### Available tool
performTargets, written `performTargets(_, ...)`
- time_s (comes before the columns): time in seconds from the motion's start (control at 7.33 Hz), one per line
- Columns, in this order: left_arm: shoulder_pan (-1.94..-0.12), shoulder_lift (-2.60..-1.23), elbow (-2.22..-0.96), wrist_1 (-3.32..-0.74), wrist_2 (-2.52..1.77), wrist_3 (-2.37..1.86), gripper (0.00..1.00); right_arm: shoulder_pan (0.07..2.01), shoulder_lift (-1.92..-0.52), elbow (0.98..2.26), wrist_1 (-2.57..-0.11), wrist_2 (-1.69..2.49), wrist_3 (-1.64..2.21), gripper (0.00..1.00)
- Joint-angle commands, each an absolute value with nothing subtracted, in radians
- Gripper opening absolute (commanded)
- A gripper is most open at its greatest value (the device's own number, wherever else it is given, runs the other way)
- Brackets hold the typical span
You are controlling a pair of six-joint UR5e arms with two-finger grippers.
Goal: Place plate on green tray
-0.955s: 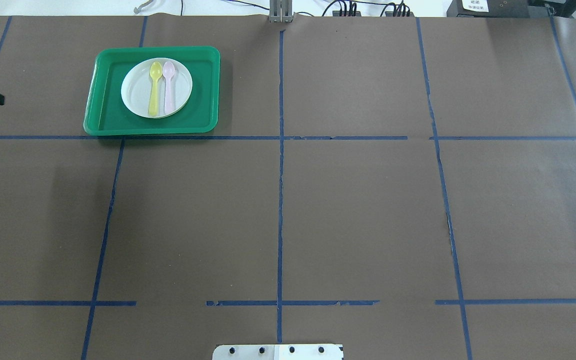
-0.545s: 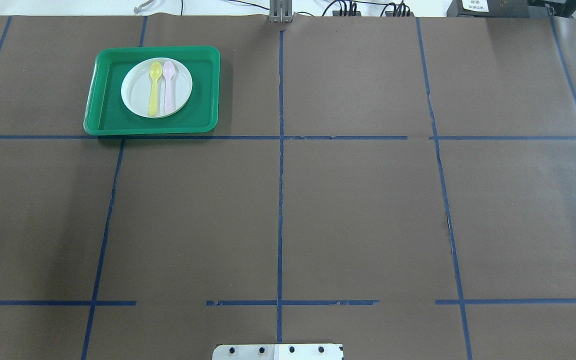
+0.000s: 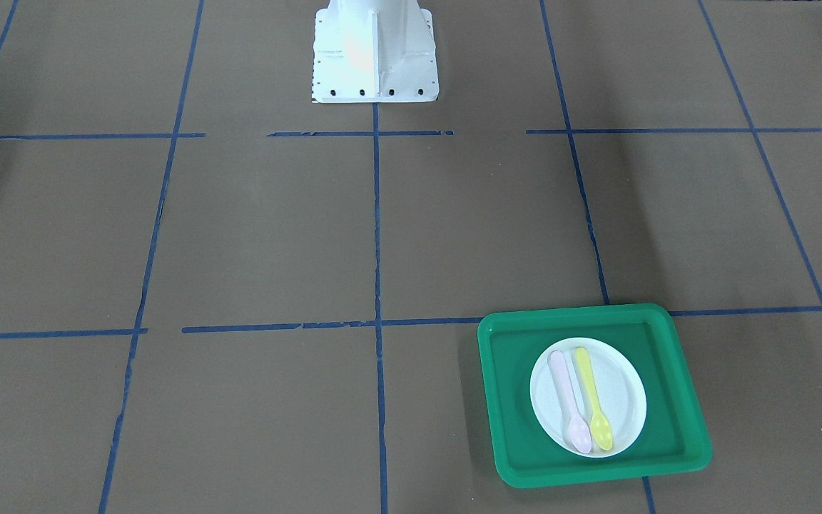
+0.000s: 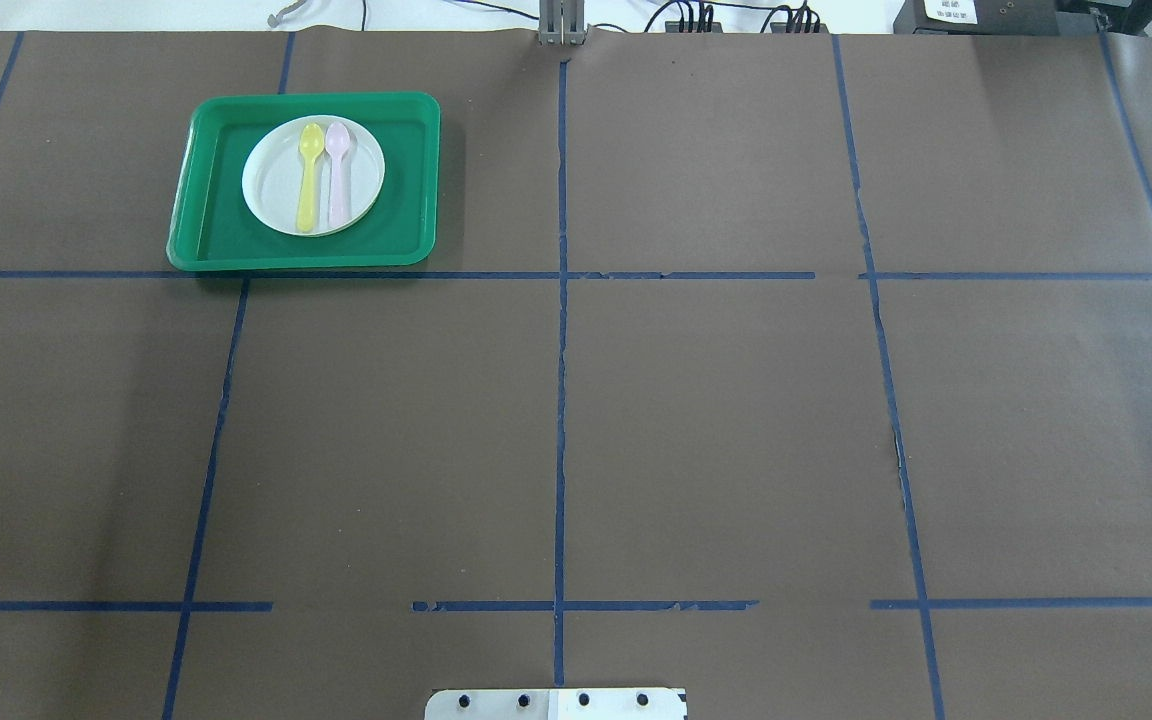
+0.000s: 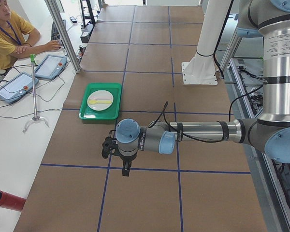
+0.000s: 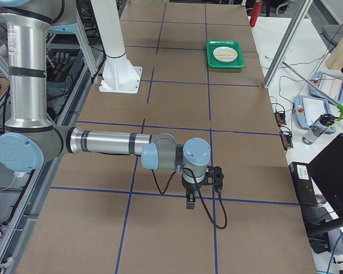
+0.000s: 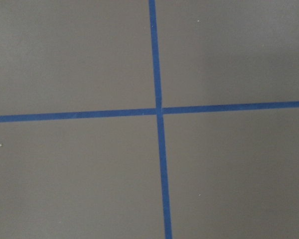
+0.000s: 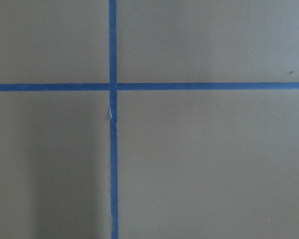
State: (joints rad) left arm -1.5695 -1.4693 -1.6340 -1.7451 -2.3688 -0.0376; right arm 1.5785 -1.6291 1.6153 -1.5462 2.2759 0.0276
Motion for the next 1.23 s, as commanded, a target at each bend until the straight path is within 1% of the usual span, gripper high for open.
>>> performTargets(0.0, -1.575, -1.471, -1.635, -1.736, -2.367, -0.028, 1.0, 1.578, -1.629, 1.615, -1.546, 2.276, 0.028, 1.0)
performTargets(1.09, -1.595, -1.474, -1.655, -1.747, -2.246, -0.026, 1.0, 1.578, -1.629, 1.615, -1.546, 2.276, 0.028, 1.0)
